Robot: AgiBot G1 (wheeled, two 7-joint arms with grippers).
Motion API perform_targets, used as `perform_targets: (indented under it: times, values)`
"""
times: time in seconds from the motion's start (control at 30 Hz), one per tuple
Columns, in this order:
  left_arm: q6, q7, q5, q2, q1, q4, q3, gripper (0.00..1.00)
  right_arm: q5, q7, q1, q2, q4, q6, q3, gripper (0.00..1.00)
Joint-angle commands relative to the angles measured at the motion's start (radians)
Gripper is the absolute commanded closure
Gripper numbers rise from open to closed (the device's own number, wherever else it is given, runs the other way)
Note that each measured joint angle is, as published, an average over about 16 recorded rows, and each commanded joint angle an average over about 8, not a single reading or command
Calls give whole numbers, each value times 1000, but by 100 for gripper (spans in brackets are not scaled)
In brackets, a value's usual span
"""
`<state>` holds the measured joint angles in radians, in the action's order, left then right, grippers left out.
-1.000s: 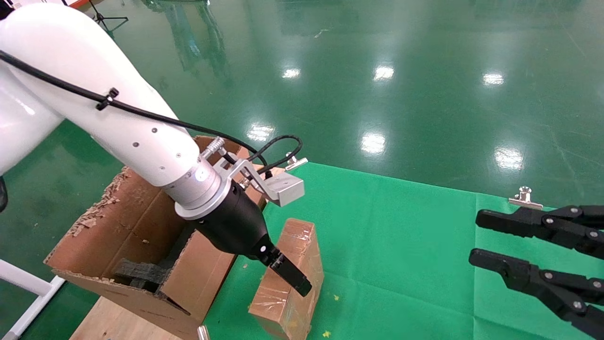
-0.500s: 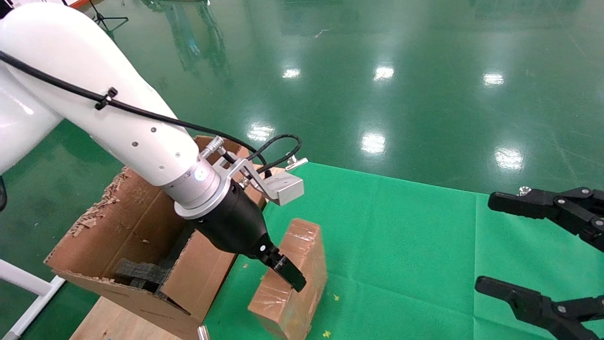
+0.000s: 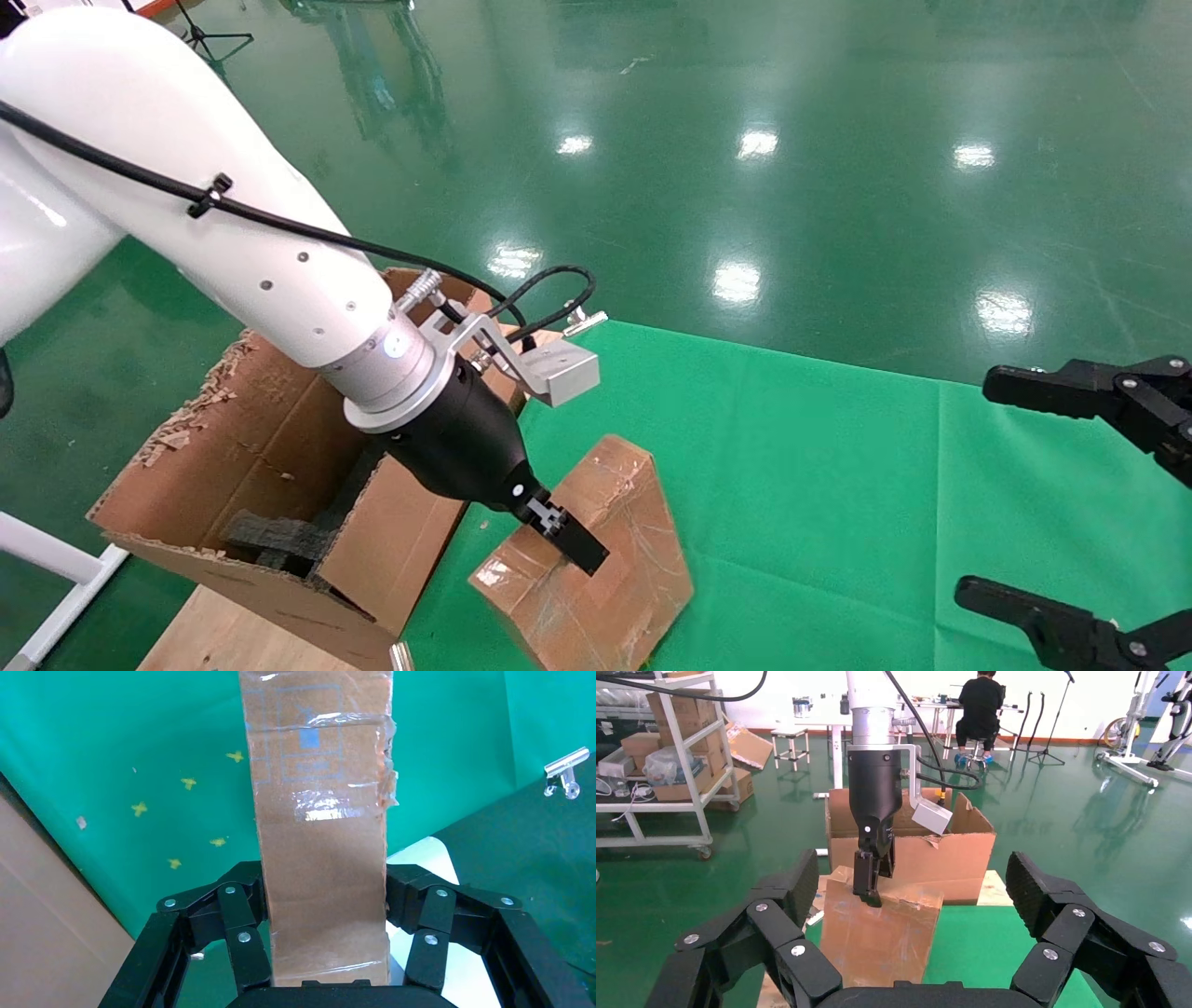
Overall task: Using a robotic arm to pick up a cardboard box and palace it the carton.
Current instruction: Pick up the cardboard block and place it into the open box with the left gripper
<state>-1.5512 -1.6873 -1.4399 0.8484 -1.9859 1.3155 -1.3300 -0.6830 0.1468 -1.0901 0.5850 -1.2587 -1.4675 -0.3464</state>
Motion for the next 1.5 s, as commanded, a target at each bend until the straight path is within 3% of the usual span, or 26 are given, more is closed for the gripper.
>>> perform_targets:
  times: [0.03,0.43,0.8,1.17,1.5]
  values:
    - [3,3,0,1,-3,0,-1,100,0,0,0,0,0,0,0,0]
    - [-18,151,-22,-156,-254,-112,85,100,0,0,0,0,0,0,0,0]
    - [-33,307,-185,-280,-441,-253,-16,100,0,0,0,0,0,0,0,0]
    - [18,563,-226,-353,-399,-511,-119,100,0,0,0,0,0,0,0,0]
    - [141,765,-206,-323,-285,-792,-134,100,0,0,0,0,0,0,0,0]
